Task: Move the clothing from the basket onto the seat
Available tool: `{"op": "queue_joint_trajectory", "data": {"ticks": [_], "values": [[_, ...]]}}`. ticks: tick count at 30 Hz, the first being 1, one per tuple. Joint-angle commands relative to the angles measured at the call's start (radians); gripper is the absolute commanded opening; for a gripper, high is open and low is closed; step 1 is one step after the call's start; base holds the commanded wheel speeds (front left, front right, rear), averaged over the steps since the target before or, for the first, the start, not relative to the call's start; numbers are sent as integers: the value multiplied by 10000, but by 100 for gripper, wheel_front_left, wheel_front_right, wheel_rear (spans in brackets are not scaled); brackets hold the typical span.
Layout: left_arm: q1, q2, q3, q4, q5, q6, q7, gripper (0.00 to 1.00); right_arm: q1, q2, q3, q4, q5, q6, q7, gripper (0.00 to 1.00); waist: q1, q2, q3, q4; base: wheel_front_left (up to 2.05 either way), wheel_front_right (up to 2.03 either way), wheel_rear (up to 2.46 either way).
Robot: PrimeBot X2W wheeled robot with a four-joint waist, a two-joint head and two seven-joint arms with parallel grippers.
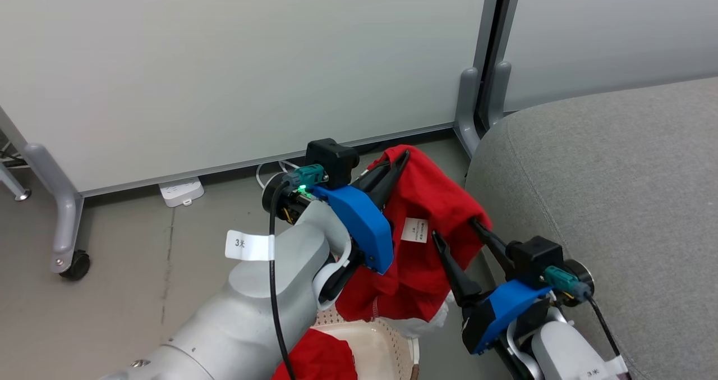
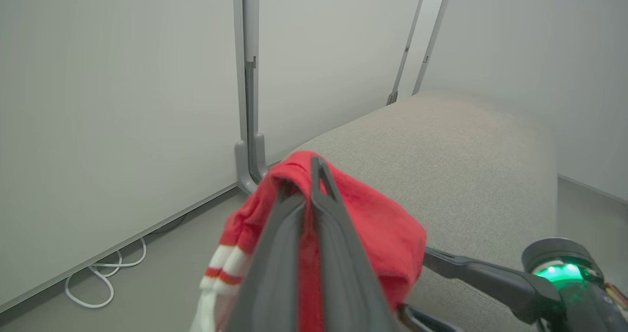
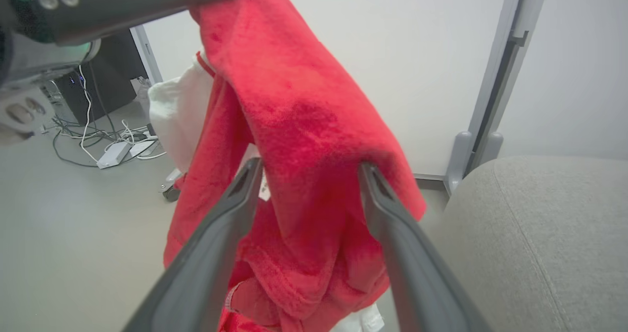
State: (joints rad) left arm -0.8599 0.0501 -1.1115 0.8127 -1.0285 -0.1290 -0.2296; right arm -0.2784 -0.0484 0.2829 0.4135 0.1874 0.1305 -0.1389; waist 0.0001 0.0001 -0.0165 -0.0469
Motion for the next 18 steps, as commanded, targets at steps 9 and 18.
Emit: {"op": "queue_joint_trajectory", "data": {"ticks": [9, 18], "values": [[-290, 3, -609, -410, -464, -24, -98, 0, -1857, -34, 454, 2026, -81, 4, -437, 100, -1, -1, -11, 289, 0, 0, 0], [-409, 1, -1041, -551, -786, 50, -168, 0, -2635, -36, 896, 3204, 201, 4, -861, 0, -1, -1, -11, 427, 0, 0, 0]]}}
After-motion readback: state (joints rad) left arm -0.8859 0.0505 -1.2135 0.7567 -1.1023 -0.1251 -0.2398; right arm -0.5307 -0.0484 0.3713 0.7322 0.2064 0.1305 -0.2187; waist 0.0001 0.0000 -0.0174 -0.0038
